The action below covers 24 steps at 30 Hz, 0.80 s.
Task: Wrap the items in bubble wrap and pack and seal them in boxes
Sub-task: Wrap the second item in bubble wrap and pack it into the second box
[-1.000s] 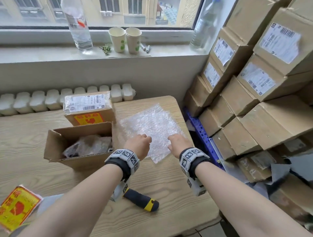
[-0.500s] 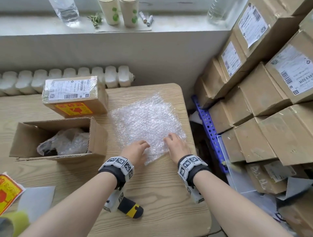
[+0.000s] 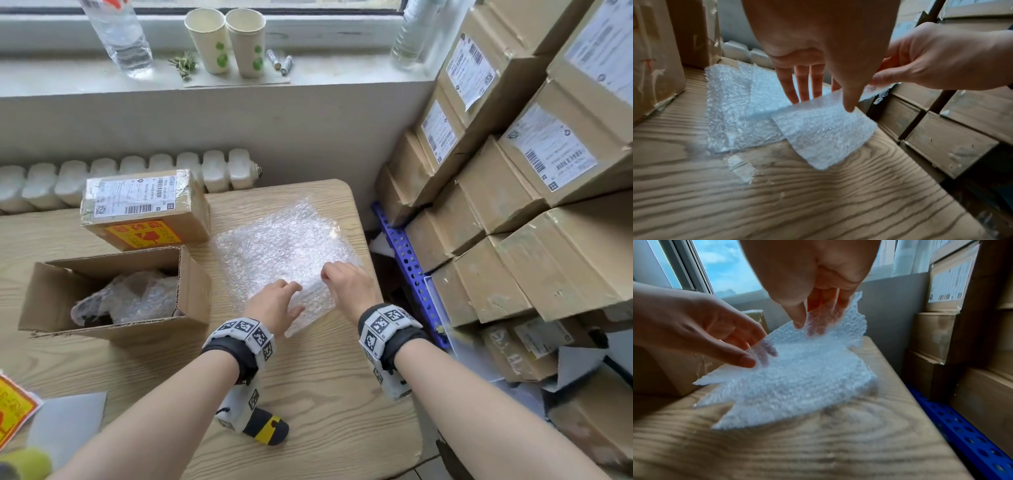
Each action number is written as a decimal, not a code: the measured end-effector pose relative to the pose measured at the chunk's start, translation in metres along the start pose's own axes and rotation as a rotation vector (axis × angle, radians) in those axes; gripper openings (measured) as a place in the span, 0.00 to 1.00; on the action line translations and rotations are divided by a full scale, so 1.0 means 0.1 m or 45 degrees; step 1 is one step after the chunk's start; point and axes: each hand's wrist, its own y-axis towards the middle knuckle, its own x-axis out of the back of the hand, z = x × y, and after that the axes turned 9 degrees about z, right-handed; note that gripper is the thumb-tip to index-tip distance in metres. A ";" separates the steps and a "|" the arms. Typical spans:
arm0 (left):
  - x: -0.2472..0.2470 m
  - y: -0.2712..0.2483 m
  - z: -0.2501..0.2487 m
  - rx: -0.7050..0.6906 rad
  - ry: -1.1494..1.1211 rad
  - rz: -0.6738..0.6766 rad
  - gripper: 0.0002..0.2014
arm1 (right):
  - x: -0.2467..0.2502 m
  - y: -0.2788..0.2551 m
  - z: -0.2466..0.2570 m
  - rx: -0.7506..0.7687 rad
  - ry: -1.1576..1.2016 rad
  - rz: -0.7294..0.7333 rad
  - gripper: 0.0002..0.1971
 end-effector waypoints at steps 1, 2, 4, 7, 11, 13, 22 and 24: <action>0.04 -0.02 0.00 -0.012 -0.062 -0.086 0.15 | 0.08 -0.01 0.05 0.025 0.010 -0.032 0.07; 0.08 -0.04 0.01 -0.019 -0.144 -0.166 0.12 | 0.15 -0.02 0.09 0.053 0.023 -0.075 0.06; 0.17 -0.11 0.06 -0.029 -0.284 -0.280 0.11 | 0.30 -0.06 0.18 0.063 0.054 -0.111 0.01; 0.35 -0.27 0.15 -0.054 -0.411 -0.349 0.09 | 0.45 -0.15 0.29 0.011 0.082 -0.143 0.09; 0.63 -0.54 0.25 -0.176 -0.487 -0.472 0.07 | 0.56 -0.28 0.49 -0.113 0.183 -0.188 0.30; 0.76 -0.70 0.30 -0.245 -0.558 -0.577 0.07 | 0.60 -0.33 0.60 -0.186 0.301 -0.215 0.38; 1.33 -1.42 0.57 -0.415 -0.858 -0.668 0.04 | 0.52 -0.28 1.18 -0.514 1.154 -0.126 0.53; 1.40 -1.56 0.65 -0.403 -0.923 -0.680 0.05 | 0.51 -0.23 1.31 -0.545 1.307 -0.054 0.53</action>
